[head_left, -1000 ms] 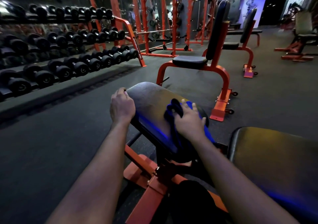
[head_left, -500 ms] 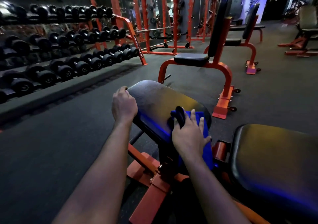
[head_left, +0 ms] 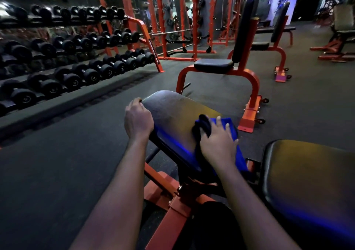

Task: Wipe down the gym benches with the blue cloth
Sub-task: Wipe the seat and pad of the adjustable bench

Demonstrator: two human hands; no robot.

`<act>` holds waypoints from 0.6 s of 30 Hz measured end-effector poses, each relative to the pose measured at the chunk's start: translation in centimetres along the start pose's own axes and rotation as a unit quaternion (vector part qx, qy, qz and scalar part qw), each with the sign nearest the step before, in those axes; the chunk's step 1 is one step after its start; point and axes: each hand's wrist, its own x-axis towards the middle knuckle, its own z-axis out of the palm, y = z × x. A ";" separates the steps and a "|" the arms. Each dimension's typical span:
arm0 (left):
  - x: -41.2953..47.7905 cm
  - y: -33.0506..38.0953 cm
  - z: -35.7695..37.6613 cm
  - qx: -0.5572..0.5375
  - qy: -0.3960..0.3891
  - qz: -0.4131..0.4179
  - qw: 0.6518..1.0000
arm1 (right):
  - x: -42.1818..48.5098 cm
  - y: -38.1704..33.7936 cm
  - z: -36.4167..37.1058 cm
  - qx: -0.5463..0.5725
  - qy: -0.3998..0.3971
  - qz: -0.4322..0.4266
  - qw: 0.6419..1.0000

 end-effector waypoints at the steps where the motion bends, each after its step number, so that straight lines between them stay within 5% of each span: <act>1: 0.2 -0.2 0.1 -0.003 0.002 0.001 1.000 | -1.4 0.0 0.4 -0.006 0.009 -0.021 1.000; 11: 0.4 -0.5 0.7 -0.023 0.044 0.008 0.999 | 9.5 -2.6 0.2 -0.047 -0.036 0.005 0.998; 18: 0.6 -1.0 0.8 -0.073 0.048 -0.004 0.996 | 9.1 -8.2 2.2 -0.088 -0.093 -0.210 0.969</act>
